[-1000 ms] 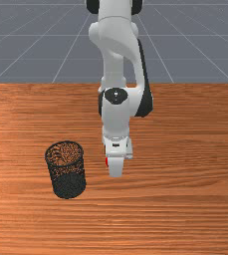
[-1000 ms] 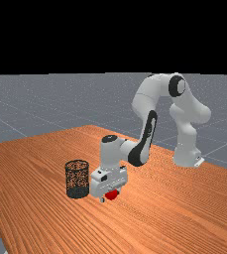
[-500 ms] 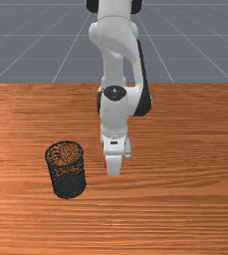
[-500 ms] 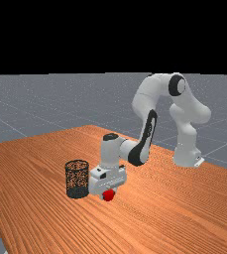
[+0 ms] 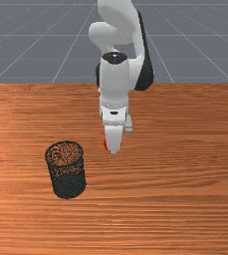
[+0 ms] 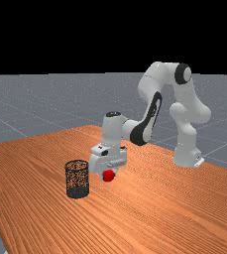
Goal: Put the ball into the container
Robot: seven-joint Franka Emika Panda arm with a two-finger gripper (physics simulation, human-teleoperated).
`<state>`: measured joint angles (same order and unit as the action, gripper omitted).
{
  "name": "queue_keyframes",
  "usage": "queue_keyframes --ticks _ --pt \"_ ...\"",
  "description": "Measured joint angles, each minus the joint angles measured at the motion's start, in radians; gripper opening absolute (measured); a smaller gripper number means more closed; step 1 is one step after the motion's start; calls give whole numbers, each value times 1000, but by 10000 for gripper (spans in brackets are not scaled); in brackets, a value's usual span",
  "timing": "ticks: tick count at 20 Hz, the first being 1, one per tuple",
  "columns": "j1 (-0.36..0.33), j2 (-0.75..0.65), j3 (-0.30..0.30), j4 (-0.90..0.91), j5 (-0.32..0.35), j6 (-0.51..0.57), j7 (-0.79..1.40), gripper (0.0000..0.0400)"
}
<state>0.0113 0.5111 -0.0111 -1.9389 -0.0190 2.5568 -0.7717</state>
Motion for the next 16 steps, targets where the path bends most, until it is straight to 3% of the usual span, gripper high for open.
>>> queue_keyframes --ticks 4,5,6,8,11,12,13,15,16 --pt "-36 -4 3 -10 12 24 -53 280" --pt "-23 6 -25 16 -23 -26 -32 279" --pt "-37 7 -21 17 -13 -26 -49 279" --pt "-61 -56 -3 -53 17 57 -77 280" --pt "-62 -167 -3 -65 21 -8 -81 280" --pt "-60 -192 -5 -37 18 -80 -78 280" --pt "-44 -183 -20 31 -27 -203 -45 280" --pt "-40 -194 -27 39 -48 -213 -39 280" --pt "-75 -190 -4 45 15 -217 -155 280"
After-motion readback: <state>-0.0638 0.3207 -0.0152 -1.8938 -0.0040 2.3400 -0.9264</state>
